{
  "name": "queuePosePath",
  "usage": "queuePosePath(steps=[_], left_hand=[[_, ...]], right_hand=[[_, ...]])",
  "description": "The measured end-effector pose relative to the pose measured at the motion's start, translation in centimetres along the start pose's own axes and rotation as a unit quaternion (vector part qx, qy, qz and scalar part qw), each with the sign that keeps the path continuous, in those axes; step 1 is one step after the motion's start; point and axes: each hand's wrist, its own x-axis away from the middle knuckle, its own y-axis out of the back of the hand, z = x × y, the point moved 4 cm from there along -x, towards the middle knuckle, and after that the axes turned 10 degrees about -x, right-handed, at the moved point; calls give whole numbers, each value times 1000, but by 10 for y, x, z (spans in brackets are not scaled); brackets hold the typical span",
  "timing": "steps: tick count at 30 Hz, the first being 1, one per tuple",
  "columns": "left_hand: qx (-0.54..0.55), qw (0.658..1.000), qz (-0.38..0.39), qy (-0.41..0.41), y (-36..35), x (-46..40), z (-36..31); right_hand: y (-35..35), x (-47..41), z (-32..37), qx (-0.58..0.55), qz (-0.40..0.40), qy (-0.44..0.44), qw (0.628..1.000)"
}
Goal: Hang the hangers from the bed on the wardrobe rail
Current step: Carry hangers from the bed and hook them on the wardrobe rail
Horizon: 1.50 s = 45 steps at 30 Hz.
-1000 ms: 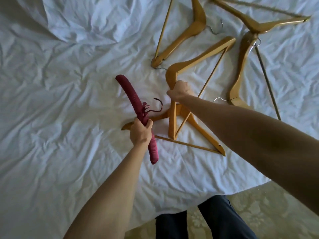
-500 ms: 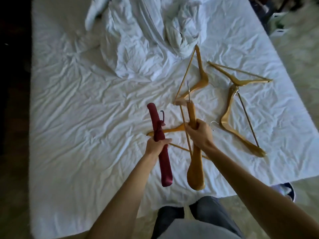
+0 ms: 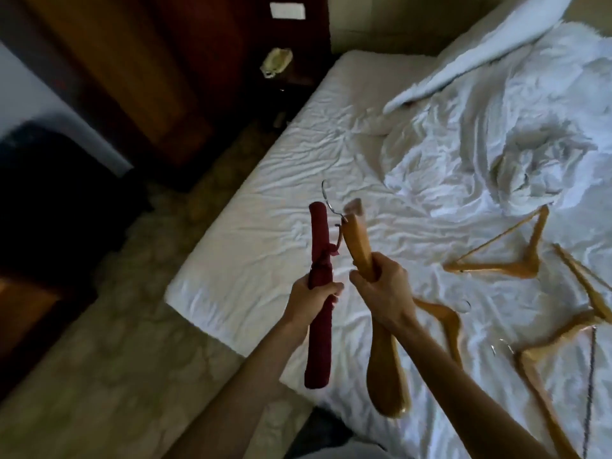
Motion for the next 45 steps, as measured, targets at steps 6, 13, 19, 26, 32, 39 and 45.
queuePosePath(steps=[6,13,19,26,32,39,45], left_hand=[[118,979,-165,11,140,59,36],[223,928,-297,3,322,130,112],[303,872,-384,13,477,181,209],[368,813,-451,20,622,225,286],[386,796,-466,32,727,211,326],[383,797,-466,39,888,143,342],[381,794,-472,42,1043,109,327]], right_hand=[[-132,25,79,-4,167,82,983],[-341,106,163,3,326,162,931],[-524,206,205,24,440,170,882],[-678,300,245,52,530,164,830],[-789,317,269,80,545,180,815],[-960,291,313,83,553,179,809],[-1101,264,392,39,557,147,817]])
